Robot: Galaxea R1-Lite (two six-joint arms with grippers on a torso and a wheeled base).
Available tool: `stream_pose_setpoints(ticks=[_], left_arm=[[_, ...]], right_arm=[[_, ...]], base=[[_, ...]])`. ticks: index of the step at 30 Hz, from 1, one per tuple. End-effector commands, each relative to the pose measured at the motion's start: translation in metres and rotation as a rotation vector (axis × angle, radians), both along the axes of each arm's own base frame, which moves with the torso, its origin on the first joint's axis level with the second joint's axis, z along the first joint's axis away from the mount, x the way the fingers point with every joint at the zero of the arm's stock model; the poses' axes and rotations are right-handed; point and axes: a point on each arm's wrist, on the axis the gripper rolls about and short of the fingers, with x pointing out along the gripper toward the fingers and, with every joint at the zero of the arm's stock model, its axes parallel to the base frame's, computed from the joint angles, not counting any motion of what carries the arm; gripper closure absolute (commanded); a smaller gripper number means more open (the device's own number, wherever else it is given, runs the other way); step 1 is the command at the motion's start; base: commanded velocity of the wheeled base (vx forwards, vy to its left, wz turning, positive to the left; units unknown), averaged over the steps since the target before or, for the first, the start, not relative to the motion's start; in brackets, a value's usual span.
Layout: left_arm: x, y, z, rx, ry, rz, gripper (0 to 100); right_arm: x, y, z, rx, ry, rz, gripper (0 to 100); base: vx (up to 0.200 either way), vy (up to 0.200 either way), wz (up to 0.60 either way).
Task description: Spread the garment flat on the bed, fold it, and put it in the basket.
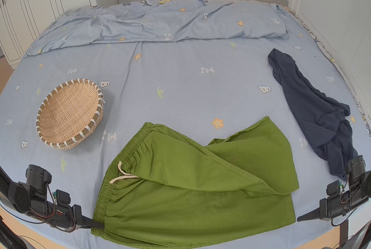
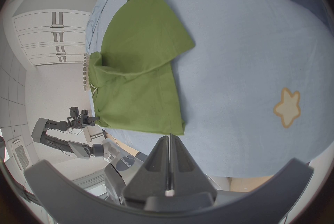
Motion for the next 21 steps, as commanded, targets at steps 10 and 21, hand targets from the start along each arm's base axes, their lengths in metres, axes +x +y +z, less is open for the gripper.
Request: stream_pose_setpoints(ticks=[10, 21], left_arm=[[-0.0069, -0.0019, -0.0027, 0.016, -0.002, -0.041, 100], [-0.0083, -0.002, -0.0025, 0.018, -0.003, -0.041, 0]], right_arm=[[-0.0061, 0.0062, -0.0033, 0.0, -0.001, 0.042, 100], [-0.006, 0.0058, -0.003, -0.001, -0.01, 0.046, 0]], base=[[0.0, 0.0, 0.0], [0.0, 0.0, 0.0]])
